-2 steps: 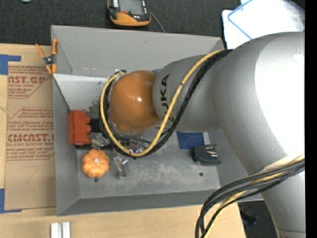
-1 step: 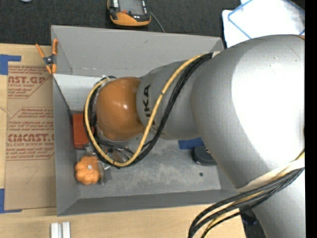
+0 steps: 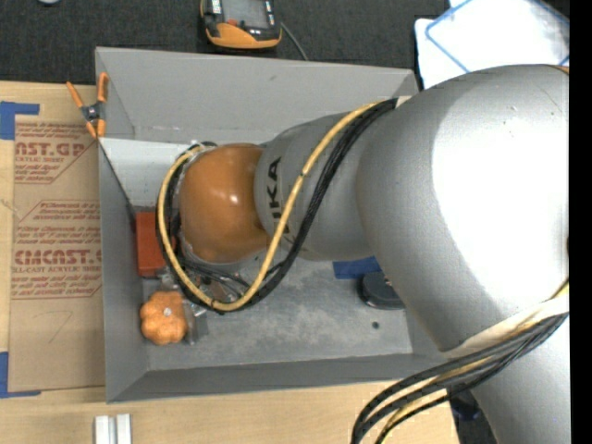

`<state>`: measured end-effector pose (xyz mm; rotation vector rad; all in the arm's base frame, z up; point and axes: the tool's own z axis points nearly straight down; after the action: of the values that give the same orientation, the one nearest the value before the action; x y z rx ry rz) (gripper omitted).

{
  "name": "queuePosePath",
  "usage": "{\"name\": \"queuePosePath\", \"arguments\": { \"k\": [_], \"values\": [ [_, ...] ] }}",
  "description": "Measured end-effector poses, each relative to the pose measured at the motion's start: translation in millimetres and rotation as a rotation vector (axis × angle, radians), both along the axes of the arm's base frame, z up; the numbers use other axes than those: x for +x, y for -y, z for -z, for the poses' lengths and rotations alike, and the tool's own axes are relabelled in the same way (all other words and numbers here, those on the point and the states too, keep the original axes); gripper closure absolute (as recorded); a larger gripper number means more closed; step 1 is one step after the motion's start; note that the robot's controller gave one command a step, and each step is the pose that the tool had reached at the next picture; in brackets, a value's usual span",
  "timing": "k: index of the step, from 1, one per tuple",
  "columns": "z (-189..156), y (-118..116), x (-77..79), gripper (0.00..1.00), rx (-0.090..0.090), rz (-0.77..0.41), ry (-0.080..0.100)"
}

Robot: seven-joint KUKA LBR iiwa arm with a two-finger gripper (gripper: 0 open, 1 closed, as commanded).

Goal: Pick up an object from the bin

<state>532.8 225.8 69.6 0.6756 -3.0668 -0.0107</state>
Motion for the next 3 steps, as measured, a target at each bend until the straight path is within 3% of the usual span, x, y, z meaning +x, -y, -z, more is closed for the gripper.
{"name": "queuePosePath", "arguments": {
  "k": [3],
  "values": [
    [-32, 0, -1.6, 1.0, 0.0, 0.0, -0.003]
  ]
}}
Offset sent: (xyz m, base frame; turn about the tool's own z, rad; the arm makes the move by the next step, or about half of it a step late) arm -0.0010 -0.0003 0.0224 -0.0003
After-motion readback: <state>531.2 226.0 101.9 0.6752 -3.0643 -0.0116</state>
